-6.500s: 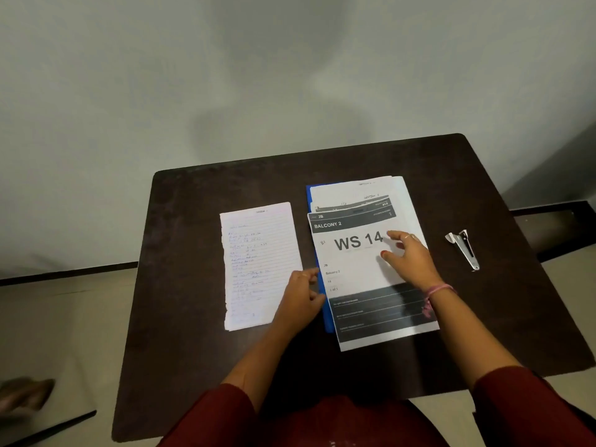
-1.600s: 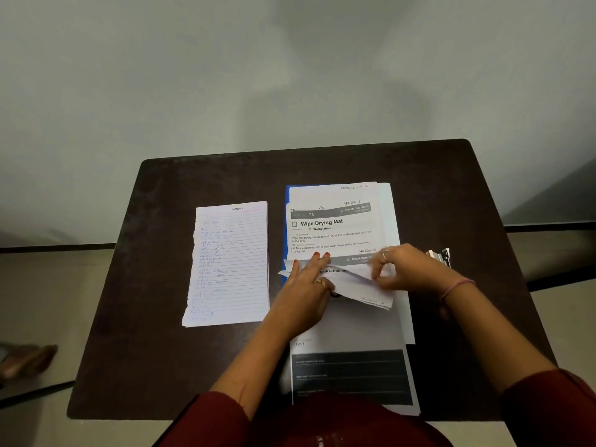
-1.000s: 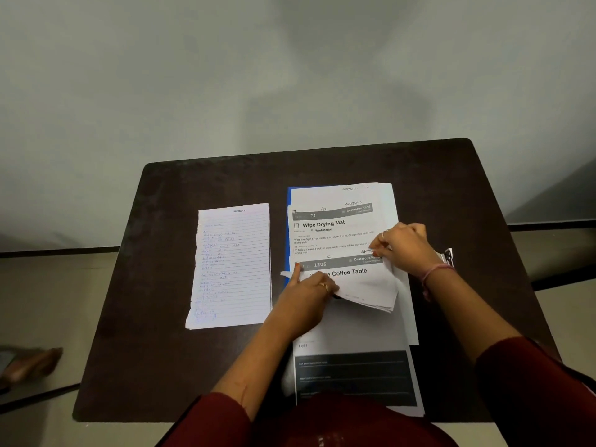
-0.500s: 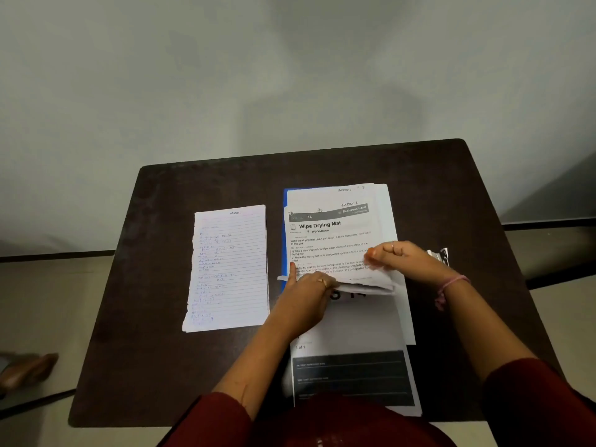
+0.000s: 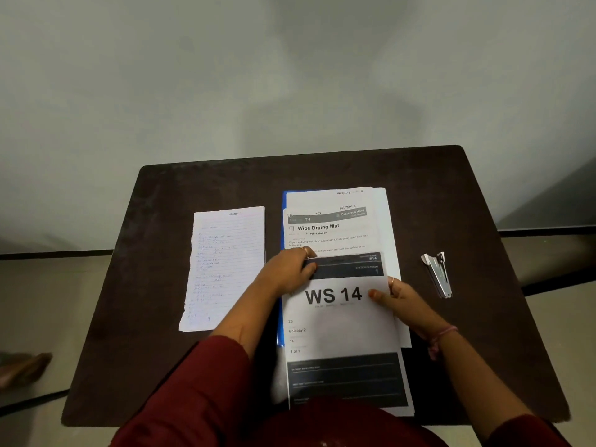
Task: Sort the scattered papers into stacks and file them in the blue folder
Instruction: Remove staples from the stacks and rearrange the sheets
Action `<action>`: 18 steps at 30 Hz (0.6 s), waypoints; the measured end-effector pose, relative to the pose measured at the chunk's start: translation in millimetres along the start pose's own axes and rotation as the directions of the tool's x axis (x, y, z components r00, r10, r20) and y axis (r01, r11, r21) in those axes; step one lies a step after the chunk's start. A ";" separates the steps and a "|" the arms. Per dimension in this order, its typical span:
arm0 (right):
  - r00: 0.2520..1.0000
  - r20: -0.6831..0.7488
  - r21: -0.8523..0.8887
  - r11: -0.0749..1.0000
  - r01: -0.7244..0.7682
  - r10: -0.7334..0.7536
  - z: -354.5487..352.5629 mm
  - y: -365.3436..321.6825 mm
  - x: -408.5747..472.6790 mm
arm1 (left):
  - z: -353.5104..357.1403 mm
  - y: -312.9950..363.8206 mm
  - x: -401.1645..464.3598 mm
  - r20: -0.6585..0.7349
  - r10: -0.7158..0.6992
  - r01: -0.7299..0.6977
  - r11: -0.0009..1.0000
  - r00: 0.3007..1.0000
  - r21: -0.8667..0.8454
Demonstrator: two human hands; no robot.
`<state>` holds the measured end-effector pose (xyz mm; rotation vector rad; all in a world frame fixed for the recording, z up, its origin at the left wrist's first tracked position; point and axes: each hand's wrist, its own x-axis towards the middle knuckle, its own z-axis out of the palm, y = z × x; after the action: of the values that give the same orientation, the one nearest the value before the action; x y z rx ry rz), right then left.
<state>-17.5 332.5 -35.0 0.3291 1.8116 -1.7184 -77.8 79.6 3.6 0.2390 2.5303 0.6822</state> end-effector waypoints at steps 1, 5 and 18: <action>1.000 -0.021 0.000 1.000 -0.008 0.008 0.5 3.8 -0.2 | -1.4 -3.3 1.5 0.014 -0.012 0.012 1.000 1.000 -0.019; 0.998 -0.064 0.079 0.997 -0.004 0.009 0.3 6.5 -3.9 | -5.8 -22.5 -0.8 -0.052 -0.125 0.108 0.960 0.991 -0.257; 0.996 -0.077 0.066 0.997 -0.032 0.037 13.6 25.8 -29.4 | 80.6 -23.5 -72.1 0.172 -0.336 0.292 0.348 0.926 -0.891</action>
<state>23.6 329.3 -38.5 0.4584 1.7974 -1.7659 24.5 72.6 -37.9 -0.6608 1.7420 1.7667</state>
